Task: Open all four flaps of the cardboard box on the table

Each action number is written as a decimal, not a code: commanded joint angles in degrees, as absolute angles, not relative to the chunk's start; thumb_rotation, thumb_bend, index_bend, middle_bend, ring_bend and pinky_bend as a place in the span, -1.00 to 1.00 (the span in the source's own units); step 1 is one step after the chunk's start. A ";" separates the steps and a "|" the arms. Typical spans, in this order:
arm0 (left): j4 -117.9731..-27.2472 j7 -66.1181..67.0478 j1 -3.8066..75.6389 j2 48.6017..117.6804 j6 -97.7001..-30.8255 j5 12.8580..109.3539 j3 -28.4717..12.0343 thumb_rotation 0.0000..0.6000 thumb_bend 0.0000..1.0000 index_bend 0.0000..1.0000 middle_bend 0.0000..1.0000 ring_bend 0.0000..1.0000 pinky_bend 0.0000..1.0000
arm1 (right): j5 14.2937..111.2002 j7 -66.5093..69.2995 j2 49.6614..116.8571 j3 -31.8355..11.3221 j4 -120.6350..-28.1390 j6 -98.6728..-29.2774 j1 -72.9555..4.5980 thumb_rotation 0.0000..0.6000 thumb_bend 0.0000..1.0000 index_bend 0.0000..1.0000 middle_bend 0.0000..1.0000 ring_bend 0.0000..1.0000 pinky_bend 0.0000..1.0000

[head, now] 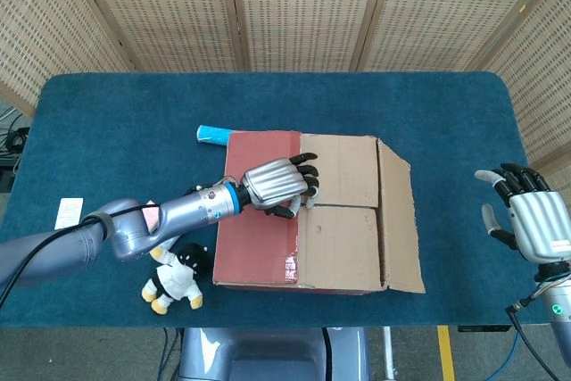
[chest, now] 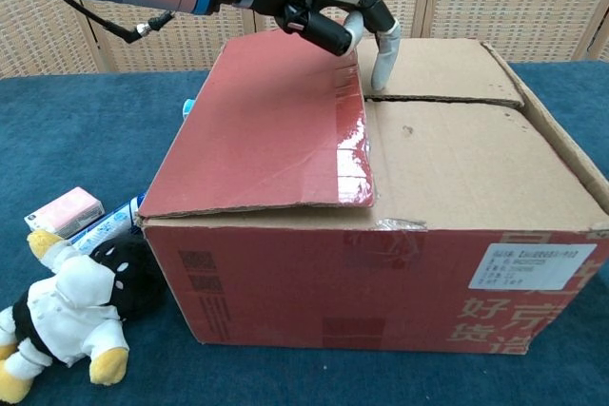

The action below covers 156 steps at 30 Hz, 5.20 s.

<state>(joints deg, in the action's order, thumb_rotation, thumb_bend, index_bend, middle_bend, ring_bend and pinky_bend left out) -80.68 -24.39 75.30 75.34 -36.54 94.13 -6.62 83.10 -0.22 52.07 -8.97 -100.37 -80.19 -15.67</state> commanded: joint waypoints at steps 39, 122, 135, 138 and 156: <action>-91.53 -21.07 70.97 59.10 -41.54 91.82 -7.81 -0.22 0.95 0.01 -0.12 -0.50 -0.90 | 83.02 -0.91 52.72 -10.21 -100.14 -79.47 -16.33 1.00 0.14 -0.50 -0.37 -0.62 -0.62; -100.67 27.92 59.93 68.81 -49.15 58.86 -10.08 0.42 -0.57 -0.91 -1.00 -1.00 -1.00 | 84.24 -1.50 54.87 -9.80 -100.04 -78.86 -17.16 1.00 0.09 -0.50 -0.37 -0.62 -0.62; -100.06 31.13 61.63 71.27 -48.96 53.59 -9.37 0.43 -0.58 -0.91 -1.00 -1.00 -1.00 | 84.15 -0.69 54.81 -9.70 -99.24 -79.16 -16.72 1.00 0.09 -0.50 -0.37 -0.62 -0.62; -99.81 31.53 61.89 71.58 -48.89 53.10 -9.04 0.44 -0.59 -0.92 -1.00 -1.00 -1.00 | 84.12 -0.58 54.85 -9.68 -99.11 -79.04 -16.73 1.00 0.09 -0.50 -0.37 -0.62 -0.62; -98.22 34.17 63.02 74.00 -49.92 51.45 -7.82 0.44 -0.59 -0.92 -1.00 -1.00 -1.00 | 83.93 0.23 54.75 -9.71 -98.45 -79.67 -16.13 1.00 0.09 -0.50 -0.37 -0.62 -0.62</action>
<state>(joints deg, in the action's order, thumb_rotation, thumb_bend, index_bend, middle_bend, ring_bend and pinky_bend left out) -98.27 34.12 62.98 73.94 -49.88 51.50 -7.84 83.93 0.21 54.78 -9.72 -98.45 -79.64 -16.16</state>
